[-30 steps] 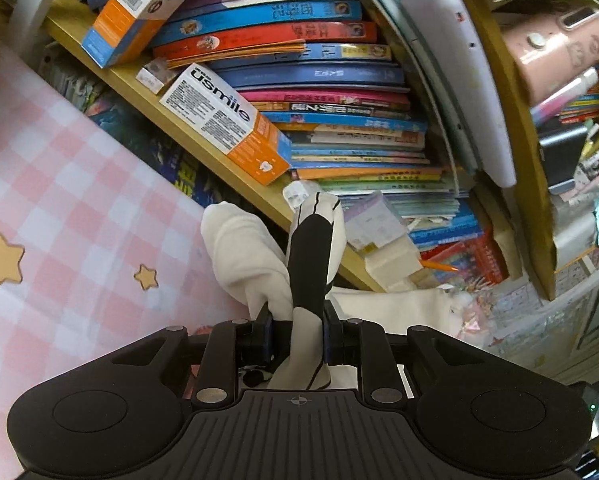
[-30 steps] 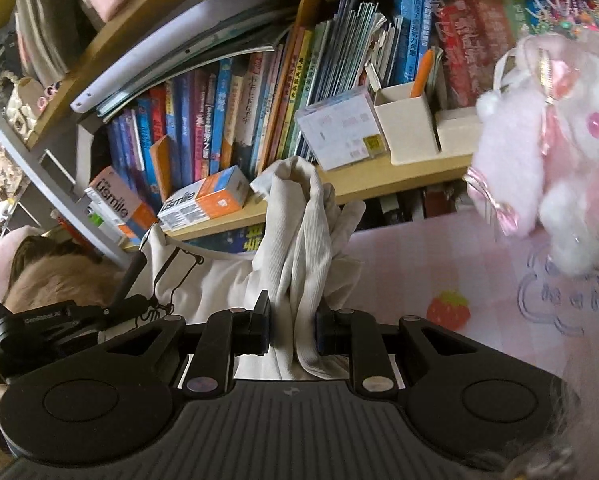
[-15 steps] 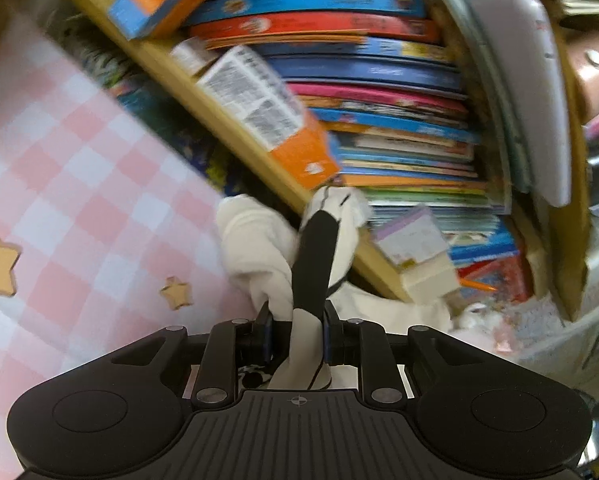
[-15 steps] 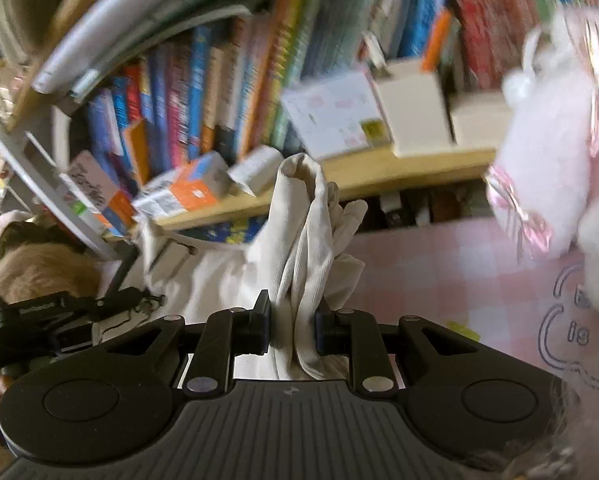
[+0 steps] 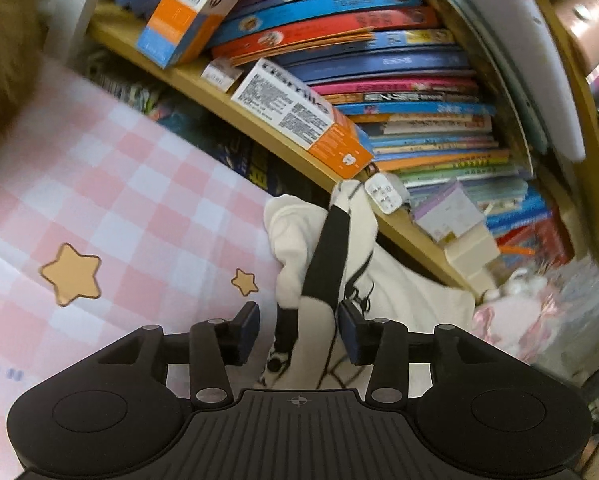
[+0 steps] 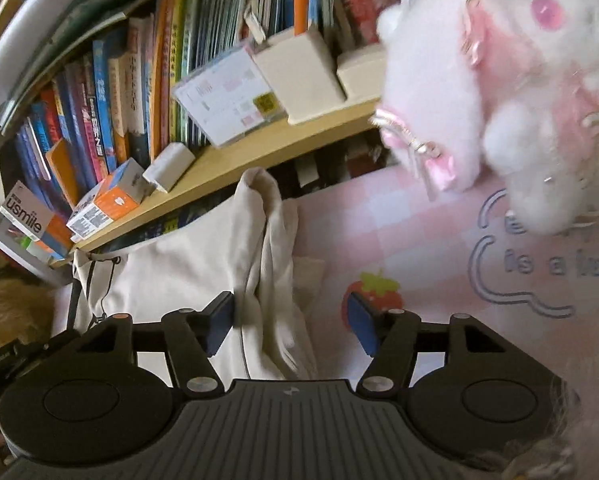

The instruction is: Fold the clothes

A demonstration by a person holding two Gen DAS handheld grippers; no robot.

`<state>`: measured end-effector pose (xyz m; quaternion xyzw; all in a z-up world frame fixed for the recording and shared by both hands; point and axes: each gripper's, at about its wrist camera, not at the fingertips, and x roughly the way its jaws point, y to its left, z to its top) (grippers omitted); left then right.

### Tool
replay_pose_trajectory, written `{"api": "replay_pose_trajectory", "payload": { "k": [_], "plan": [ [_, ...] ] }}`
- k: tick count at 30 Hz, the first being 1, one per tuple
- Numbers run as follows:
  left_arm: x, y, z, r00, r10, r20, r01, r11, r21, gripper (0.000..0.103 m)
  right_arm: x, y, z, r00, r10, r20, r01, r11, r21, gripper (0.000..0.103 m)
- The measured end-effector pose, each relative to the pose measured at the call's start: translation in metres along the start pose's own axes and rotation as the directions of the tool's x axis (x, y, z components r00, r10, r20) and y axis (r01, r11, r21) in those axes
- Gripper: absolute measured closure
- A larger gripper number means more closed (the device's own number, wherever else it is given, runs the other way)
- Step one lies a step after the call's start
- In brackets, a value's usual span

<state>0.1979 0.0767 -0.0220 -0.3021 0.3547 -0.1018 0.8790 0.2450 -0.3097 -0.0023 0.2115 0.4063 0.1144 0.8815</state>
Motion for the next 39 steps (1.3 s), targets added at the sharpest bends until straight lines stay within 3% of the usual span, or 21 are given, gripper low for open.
{"api": "replay_pose_trajectory", "payload": {
  "k": [7, 12, 18, 22, 31, 39],
  "plan": [
    [-0.026, -0.038, -0.022, 0.992, 0.124, 0.037, -0.128, 0.976, 0.176, 0.037, -0.032, 0.017, -0.013, 0.991, -0.094, 0.097, 0.103, 0.991, -0.087, 0.028],
    [-0.038, -0.06, -0.046, 0.978, 0.207, 0.036, -0.209, 0.944, 0.255, 0.031, -0.055, 0.039, -0.036, 0.978, -0.136, 0.157, 0.165, 0.968, -0.187, 0.019],
    [-0.056, -0.075, -0.087, 0.969, 0.248, 0.018, -0.242, 0.926, 0.29, 0.028, -0.075, 0.071, -0.076, 0.972, -0.16, 0.17, 0.207, 0.93, -0.305, 0.011],
    [-0.068, -0.087, -0.109, 0.953, 0.301, 0.026, -0.291, 0.894, 0.34, 0.026, -0.087, 0.085, -0.099, 0.974, -0.166, 0.155, 0.212, 0.91, -0.356, 0.007],
    [-0.108, -0.096, -0.132, 0.94, 0.33, 0.082, -0.337, 0.875, 0.348, 0.008, -0.119, 0.094, -0.137, 0.974, -0.167, 0.154, 0.214, 0.899, -0.382, 0.001],
    [-0.118, -0.109, -0.145, 0.929, 0.348, 0.123, -0.369, 0.849, 0.379, 0.004, -0.141, 0.098, -0.158, 0.968, -0.186, 0.166, 0.236, 0.897, -0.373, 0.0]
  ]
}}
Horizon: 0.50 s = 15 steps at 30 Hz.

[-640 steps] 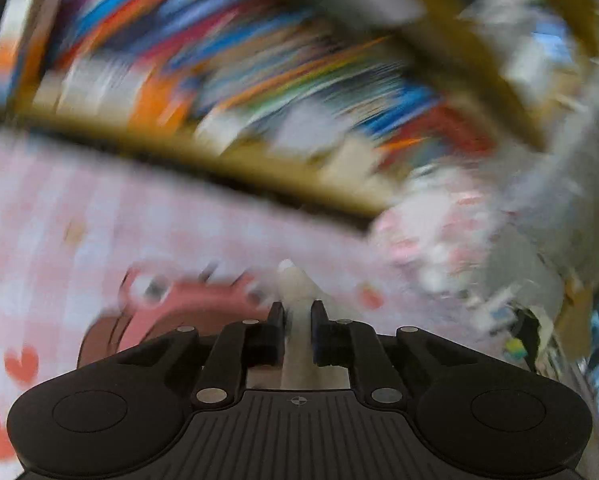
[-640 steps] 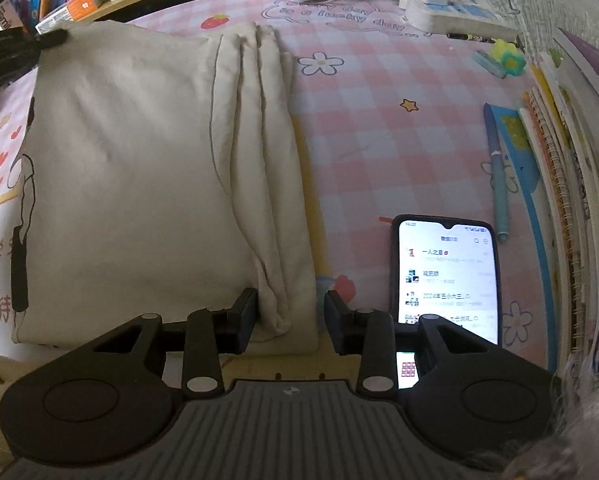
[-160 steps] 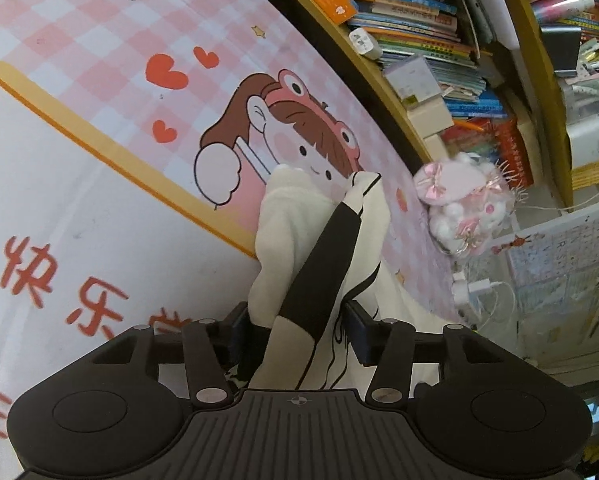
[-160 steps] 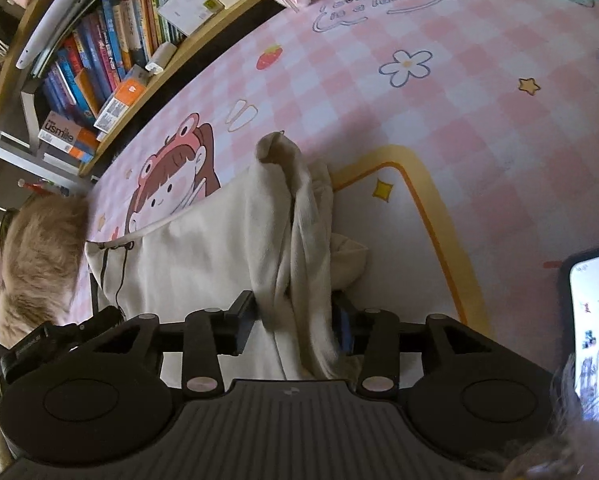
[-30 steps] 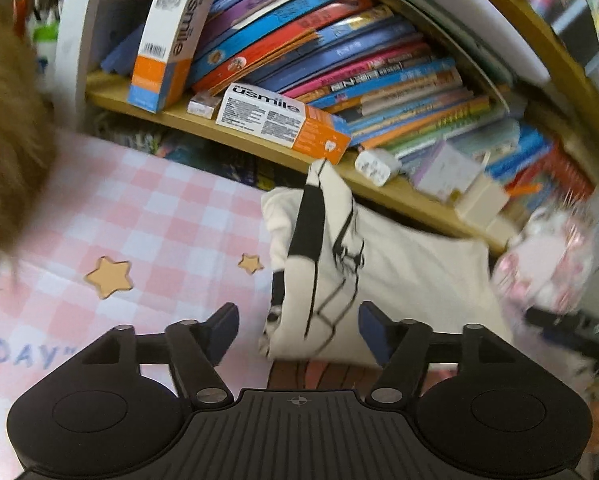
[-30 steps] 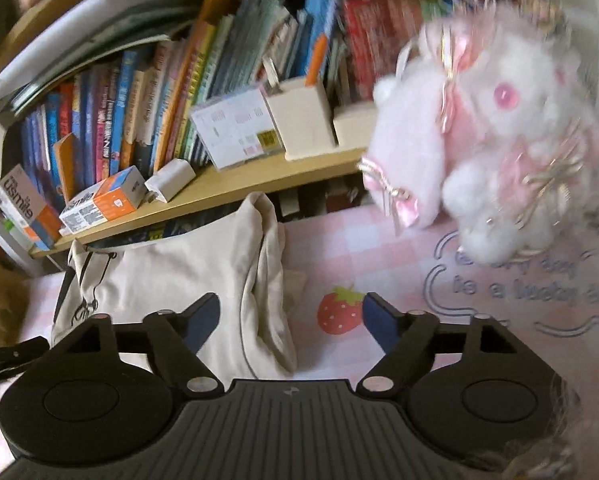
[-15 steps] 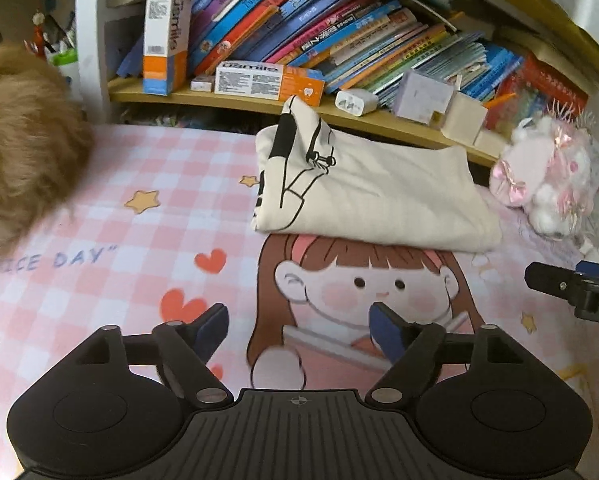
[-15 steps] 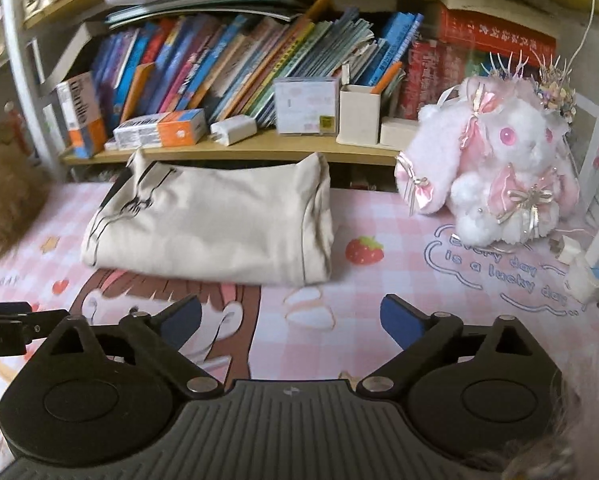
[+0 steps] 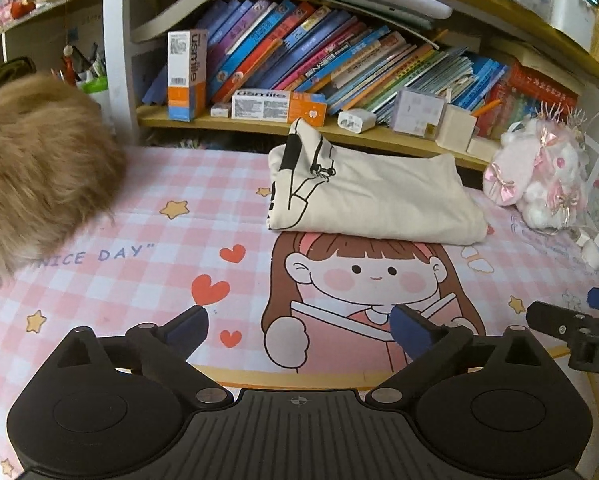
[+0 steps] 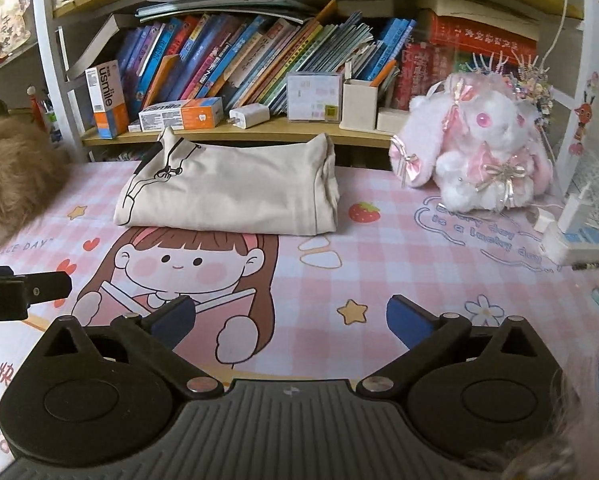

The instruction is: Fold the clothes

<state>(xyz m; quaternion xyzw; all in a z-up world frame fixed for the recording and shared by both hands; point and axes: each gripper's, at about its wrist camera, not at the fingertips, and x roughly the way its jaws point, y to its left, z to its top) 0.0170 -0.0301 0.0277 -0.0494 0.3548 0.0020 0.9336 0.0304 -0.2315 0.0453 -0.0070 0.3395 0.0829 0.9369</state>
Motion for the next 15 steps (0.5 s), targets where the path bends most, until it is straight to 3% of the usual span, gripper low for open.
{"api": "replay_pose_trajectory", "payload": {
  "k": [15],
  "plan": [
    [-0.016, -0.007, -0.009, 1.0, -0.008, 0.001, 0.008, 1.0, 0.018, 0.001, -0.025, 0.003, -0.012, 0.999, -0.037, 0.021, 0.037, 0.999, -0.007, 0.0]
  ]
}}
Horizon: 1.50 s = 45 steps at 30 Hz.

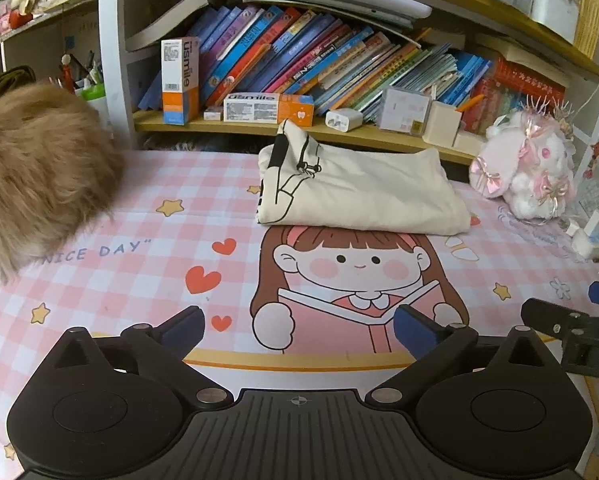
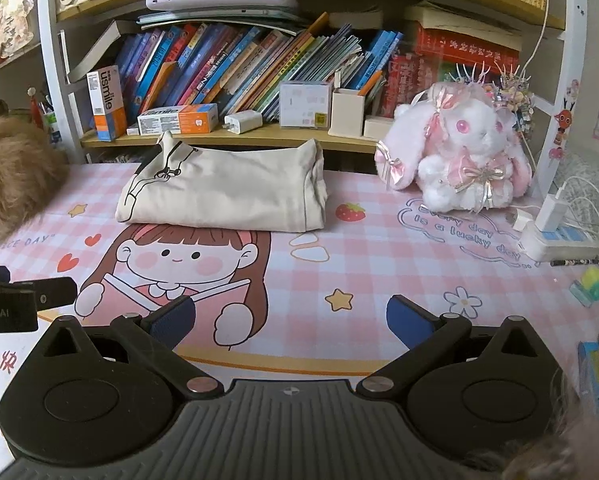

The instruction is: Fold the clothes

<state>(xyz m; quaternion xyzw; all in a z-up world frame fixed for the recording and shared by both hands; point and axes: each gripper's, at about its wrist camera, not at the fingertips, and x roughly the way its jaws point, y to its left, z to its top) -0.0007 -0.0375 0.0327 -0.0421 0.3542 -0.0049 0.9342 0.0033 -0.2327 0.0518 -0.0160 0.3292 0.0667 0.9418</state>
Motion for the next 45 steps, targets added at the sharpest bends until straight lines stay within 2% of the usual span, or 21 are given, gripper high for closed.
{"api": "replay_pose_trajectory", "payload": {
  "k": [6, 19, 45],
  "plan": [
    [-0.005, 0.0, -0.005, 1.0, 0.01, 0.017, -0.01, 1.0, 0.0, 0.0, -0.004, 0.005, -0.003, 1.0, -0.005, 0.0, 0.005, 1.0, -0.004, 0.0],
    [-0.002, 0.008, -0.006, 1.0, 0.01, -0.005, -0.01, 0.999, -0.047, 0.0, -0.004, 0.012, -0.005, 1.0, -0.005, 0.003, 0.005, 1.0, -0.021, 0.0],
    [0.007, 0.004, -0.005, 0.999, -0.011, -0.038, 0.01, 0.999, -0.033, 0.0, 0.004, 0.011, -0.004, 1.0, 0.003, -0.017, -0.004, 1.0, -0.02, 0.0]
  ]
}}
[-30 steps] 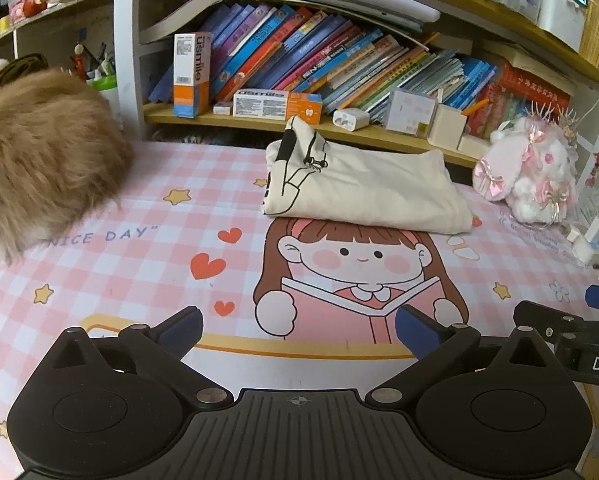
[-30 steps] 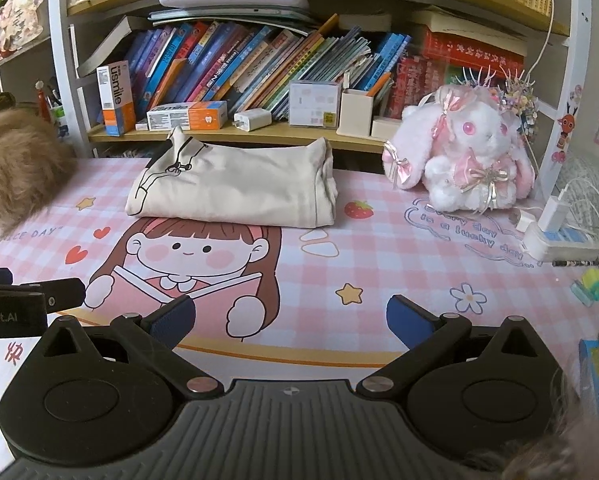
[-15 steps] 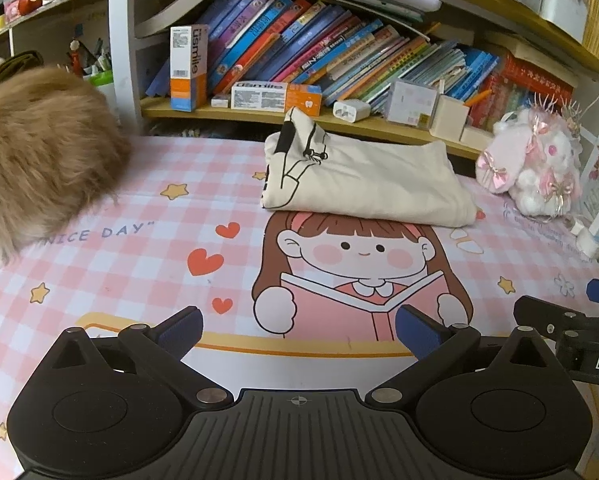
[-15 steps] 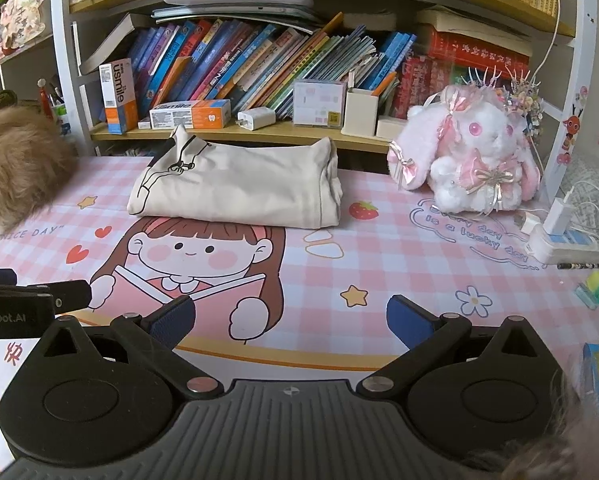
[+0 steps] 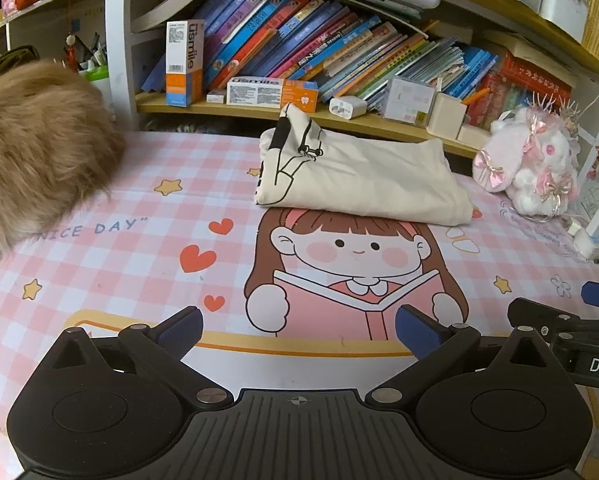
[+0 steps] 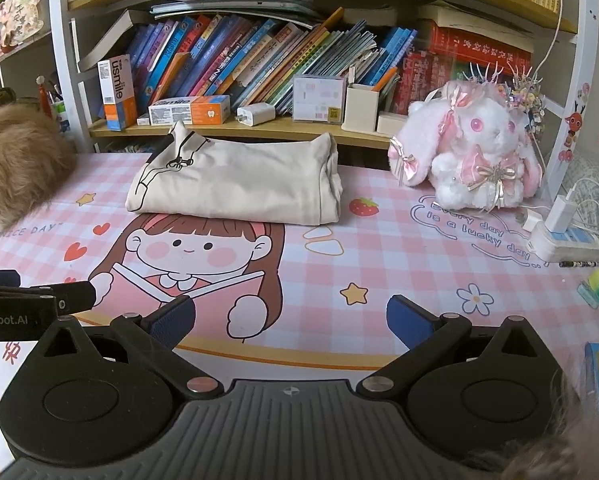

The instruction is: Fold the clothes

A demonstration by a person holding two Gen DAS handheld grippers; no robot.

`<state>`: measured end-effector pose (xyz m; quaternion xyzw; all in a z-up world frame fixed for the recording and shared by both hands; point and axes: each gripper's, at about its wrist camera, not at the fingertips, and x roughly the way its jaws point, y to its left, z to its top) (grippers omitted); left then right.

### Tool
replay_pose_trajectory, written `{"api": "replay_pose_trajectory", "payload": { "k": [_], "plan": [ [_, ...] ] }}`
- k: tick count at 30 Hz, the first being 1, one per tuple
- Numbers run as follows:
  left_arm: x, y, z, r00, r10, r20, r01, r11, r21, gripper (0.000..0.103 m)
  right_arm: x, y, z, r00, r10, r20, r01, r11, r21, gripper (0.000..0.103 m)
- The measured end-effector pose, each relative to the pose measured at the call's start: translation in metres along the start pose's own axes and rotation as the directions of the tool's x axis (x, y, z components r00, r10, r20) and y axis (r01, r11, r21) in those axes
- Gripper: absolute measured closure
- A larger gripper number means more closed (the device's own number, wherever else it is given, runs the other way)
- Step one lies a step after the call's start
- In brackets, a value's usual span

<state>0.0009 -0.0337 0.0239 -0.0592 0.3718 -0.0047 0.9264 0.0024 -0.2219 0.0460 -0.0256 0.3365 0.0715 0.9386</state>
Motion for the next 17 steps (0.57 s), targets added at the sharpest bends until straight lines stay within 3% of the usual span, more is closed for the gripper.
{"api": "replay_pose_trajectory", "payload": {
  "k": [17],
  "plan": [
    [-0.0006, 0.0038, -0.0007, 1.0, -0.019, 0.005, 0.019, 1.0, -0.015, 0.0, 0.0023, 0.0001, -0.0026, 1.0, -0.005, -0.015, 0.005, 1.0, 0.009, 0.0]
  ]
}}
